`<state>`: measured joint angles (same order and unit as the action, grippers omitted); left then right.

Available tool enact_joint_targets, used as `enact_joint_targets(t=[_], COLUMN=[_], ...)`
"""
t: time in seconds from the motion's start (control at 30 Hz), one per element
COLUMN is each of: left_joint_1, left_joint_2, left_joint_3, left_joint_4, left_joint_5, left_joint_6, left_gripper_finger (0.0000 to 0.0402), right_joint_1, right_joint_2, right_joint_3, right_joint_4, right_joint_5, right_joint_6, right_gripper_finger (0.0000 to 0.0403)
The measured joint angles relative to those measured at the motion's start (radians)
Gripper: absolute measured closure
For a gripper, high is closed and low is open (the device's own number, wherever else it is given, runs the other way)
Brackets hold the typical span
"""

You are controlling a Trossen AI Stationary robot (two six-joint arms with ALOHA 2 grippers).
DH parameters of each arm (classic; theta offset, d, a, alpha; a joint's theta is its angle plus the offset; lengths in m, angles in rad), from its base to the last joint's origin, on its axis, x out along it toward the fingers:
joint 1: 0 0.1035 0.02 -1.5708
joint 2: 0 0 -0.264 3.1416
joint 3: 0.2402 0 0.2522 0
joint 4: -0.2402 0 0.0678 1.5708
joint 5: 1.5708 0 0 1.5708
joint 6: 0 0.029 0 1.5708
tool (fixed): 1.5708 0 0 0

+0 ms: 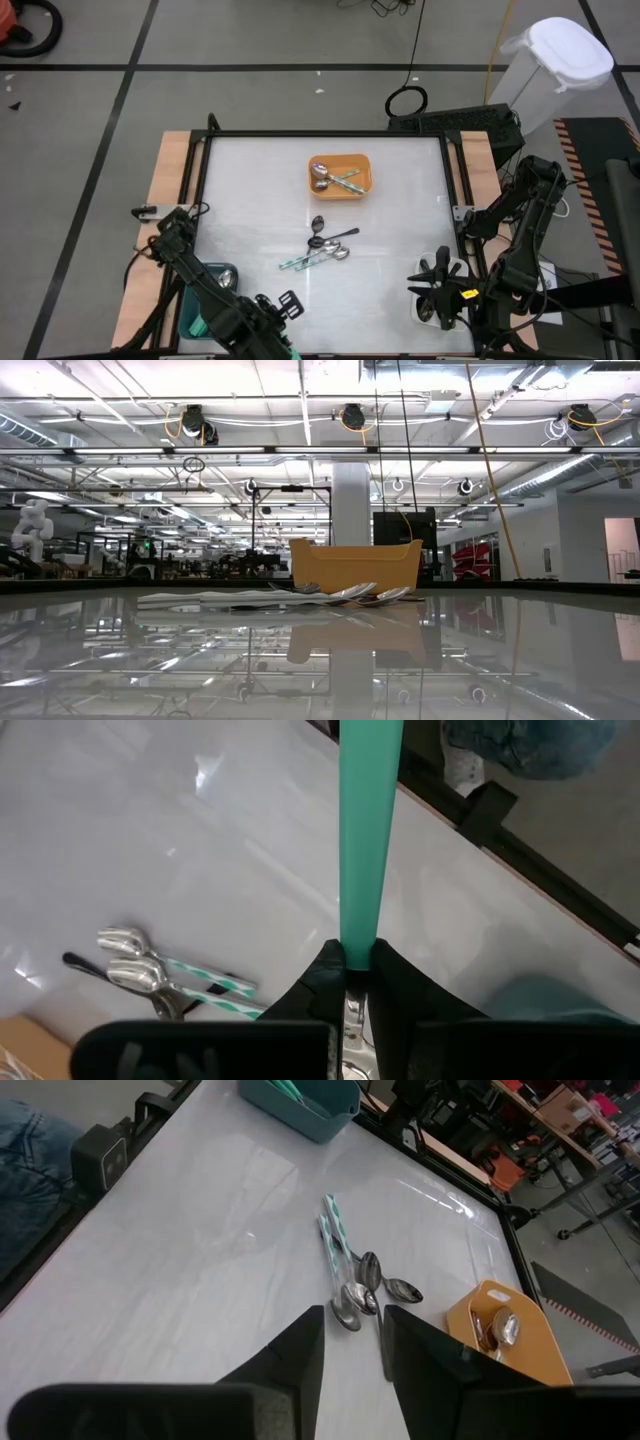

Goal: Sort silverware by color (type)
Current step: Put the green spoon into the blue bin

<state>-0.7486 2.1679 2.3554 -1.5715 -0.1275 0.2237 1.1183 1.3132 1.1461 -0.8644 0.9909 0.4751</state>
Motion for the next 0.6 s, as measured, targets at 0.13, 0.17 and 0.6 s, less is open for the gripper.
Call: enact_joint_targets(t=[0.13, 0.17, 0.6], left_joint_1=[0.0, 0.0, -0.032], left_joint_2=[-0.037, -0.054, -0.401], left_joint_3=[-0.025, -0.047, -0.665], left_joint_4=[0.002, 0.0, -0.002], left_joint_5=[-0.001, -0.001, 0.05], left_joint_6=[0.003, 0.0, -0.136], left_gripper_finger=[0.0382, 0.0382, 0.0382], right_joint_1=[0.0, 0.0, 0.0], right_joint_2=[0.0, 0.0, 0.0], right_joint_3=[0.0, 0.0, 0.0], right_joint_4=[0.0, 0.0, 0.0], right_joint_5=[0.0, 0.0, 0.0], right_joint_6=[-0.001, -0.005, -0.024], right_gripper_finger=[0.0303, 0.0303, 0.0303])
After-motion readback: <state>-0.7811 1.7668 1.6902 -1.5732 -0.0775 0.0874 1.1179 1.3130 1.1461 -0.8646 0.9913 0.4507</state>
